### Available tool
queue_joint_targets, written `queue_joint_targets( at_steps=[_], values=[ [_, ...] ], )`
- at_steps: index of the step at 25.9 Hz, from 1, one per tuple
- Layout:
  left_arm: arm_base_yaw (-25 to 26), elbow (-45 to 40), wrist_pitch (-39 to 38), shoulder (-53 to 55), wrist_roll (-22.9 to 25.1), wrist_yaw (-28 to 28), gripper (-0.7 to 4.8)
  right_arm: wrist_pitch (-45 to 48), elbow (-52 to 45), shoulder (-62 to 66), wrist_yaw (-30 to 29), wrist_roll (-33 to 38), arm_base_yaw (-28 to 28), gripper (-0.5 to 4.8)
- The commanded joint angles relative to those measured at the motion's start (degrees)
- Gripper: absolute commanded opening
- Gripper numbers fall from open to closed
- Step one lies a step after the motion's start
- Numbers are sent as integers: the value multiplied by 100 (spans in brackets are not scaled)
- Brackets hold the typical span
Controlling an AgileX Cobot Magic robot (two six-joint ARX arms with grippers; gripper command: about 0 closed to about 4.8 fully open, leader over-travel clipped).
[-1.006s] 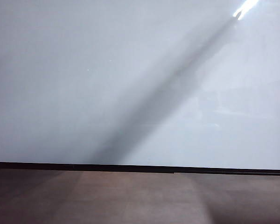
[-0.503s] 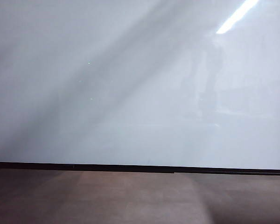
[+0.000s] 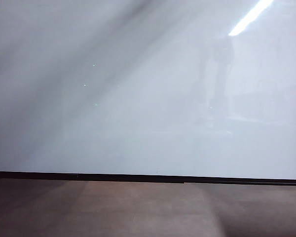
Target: Reach to the right to find the marker pen, pick it up, and write the number 17 on the whiteboard.
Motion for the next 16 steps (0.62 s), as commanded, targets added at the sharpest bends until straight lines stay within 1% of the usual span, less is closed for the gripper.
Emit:
queue_joint_targets(
  at_steps=[1, 12, 16],
  values=[
    [4, 20, 37, 55, 11, -2, -5, 125, 275, 212, -2, 4, -4, -9],
    [4, 20, 59, 66, 11, 0, -5, 273, 398, 398, 146, -2, -9, -9],
    [4, 22, 61, 66, 11, -2, -5, 256, 398, 398, 162, -2, -96, -9]
  ],
)
